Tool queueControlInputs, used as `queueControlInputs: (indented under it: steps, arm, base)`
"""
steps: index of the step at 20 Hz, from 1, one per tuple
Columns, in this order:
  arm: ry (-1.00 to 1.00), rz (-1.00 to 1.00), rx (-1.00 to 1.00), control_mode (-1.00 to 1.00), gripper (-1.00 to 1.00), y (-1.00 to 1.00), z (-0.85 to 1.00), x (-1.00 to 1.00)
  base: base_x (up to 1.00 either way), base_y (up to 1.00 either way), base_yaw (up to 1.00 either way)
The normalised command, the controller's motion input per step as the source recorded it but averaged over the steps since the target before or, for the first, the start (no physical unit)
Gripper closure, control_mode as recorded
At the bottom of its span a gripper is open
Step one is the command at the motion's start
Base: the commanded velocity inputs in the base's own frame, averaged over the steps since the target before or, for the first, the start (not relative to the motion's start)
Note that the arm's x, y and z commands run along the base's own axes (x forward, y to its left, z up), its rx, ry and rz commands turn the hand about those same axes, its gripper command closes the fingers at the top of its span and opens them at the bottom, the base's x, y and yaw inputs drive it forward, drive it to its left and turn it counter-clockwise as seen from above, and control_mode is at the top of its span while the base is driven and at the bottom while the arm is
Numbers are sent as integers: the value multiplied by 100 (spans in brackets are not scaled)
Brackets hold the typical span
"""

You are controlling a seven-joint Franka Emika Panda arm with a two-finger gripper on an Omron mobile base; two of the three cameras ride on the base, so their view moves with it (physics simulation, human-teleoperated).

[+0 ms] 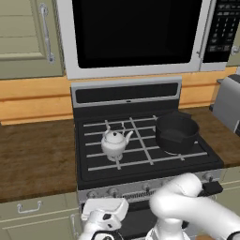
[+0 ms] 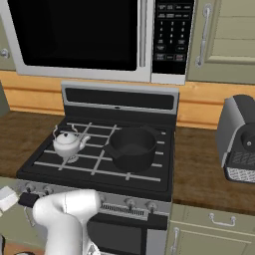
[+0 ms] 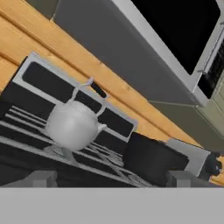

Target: Pick the kettle from the counter and place it on a stove burner. Then turn the burner on.

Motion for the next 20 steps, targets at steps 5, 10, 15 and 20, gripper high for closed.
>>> queueControlInputs:
  steps: [5, 10, 15, 20]
  arm:
    - [-31, 15, 7, -100, -100, 2, -81, -37]
    - [-6, 1, 4, -100, -100, 43, -27, 33]
    - [6, 3, 17, -100, -100, 61, -38, 17]
    - [12, 5, 18, -100, -100, 37, -45, 0]
  base:
    - [0, 0, 0]
    - [0, 0, 0]
    - [0, 0, 0]
    - [0, 0, 0]
